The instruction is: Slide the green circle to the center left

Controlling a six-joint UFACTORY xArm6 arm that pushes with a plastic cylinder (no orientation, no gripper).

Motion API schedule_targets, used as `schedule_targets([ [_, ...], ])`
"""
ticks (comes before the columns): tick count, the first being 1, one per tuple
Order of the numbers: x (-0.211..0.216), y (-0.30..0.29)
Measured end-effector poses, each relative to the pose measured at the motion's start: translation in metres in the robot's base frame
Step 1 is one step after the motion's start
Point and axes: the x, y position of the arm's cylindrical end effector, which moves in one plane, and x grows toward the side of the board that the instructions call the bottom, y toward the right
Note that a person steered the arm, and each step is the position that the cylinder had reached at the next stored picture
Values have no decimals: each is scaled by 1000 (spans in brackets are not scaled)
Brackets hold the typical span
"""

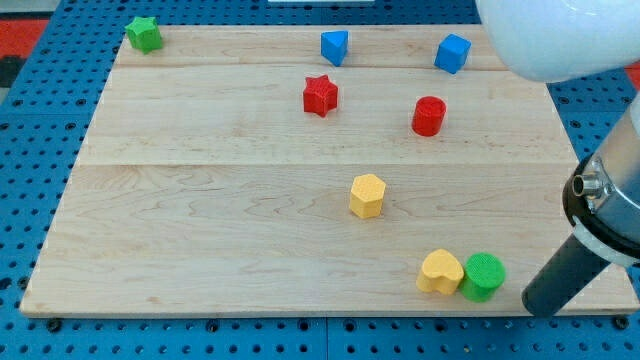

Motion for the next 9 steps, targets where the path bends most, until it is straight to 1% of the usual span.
schedule_targets([
  [1, -4, -17],
  [2, -31, -64],
  [3, -44, -117],
  [4, -63, -114],
  [5, -58, -42],
  [6, -80, -103],
  [7, -93, -183],
  [8, -101, -214],
  [9, -112, -158],
])
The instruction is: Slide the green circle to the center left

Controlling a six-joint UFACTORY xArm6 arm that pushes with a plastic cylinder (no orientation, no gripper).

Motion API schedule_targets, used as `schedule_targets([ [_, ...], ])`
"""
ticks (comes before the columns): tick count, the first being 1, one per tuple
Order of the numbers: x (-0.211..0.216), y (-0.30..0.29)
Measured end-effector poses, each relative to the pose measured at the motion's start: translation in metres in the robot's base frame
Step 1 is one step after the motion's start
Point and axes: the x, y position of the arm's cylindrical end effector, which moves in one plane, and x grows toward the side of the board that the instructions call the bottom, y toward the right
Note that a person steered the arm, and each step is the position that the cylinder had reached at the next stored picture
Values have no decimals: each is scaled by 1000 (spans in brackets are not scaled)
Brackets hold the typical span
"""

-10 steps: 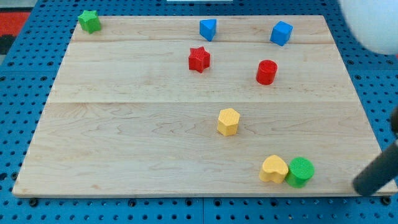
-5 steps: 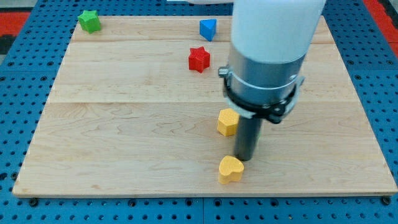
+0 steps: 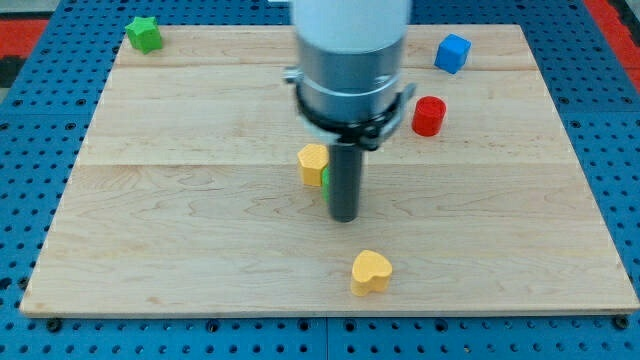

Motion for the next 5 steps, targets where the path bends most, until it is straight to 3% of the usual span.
schedule_targets([
  [2, -24, 12],
  [4, -32, -153],
  [5, -6, -105],
])
